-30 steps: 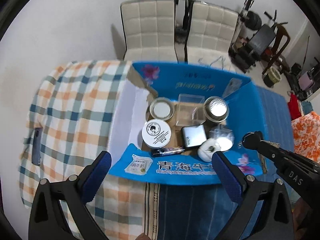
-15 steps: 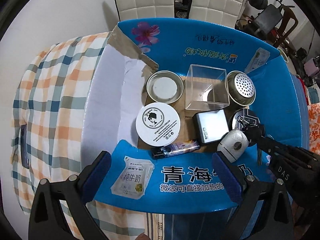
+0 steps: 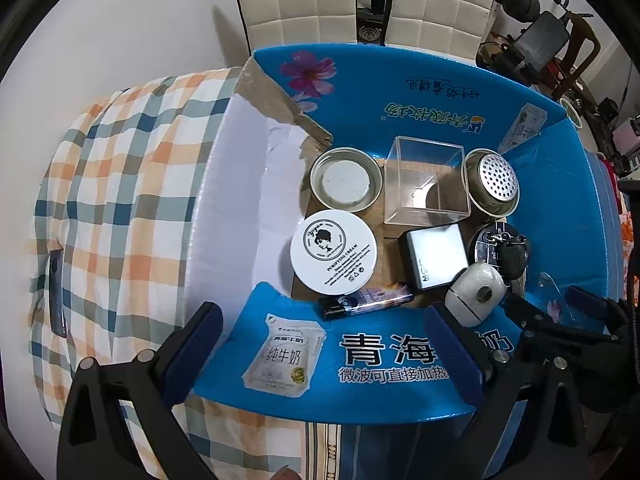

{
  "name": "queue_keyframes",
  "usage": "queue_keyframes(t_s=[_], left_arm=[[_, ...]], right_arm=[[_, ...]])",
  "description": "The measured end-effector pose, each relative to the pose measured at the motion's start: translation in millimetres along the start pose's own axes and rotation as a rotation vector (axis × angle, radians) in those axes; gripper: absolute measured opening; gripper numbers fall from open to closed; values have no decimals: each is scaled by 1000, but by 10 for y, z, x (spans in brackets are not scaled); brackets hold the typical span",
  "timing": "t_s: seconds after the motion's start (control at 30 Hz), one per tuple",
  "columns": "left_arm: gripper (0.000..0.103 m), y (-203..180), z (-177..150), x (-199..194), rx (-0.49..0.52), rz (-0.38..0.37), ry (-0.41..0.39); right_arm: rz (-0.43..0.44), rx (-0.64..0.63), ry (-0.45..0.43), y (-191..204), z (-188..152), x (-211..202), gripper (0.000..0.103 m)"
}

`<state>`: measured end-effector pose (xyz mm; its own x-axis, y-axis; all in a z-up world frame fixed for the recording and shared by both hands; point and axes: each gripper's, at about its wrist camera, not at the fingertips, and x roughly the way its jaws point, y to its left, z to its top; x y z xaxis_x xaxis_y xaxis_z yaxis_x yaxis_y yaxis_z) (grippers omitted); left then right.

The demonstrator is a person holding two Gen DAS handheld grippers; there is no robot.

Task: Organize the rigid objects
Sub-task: 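Carry the keys into the blue box with the right gripper, then open the right gripper and lift it out of the blue box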

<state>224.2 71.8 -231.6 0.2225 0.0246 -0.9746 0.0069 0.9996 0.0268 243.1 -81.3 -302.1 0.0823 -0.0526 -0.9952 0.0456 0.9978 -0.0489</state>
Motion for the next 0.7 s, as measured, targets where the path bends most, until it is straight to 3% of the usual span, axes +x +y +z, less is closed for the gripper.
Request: queue_keyframes(t_s=[0.37, 0.53, 0.7], left_arm=[[103, 44, -61, -305, -19, -6, -34], [103, 16, -75, -860, -12, -20, -117], [103, -51, -139, -1527, 16, -54, -206]], right_arm=[[31, 44, -26, -128, -130, -316, 89], [57, 42, -77, -190, -228, -788, 89], [79, 29, -165, -256, -421, -1561, 89]])
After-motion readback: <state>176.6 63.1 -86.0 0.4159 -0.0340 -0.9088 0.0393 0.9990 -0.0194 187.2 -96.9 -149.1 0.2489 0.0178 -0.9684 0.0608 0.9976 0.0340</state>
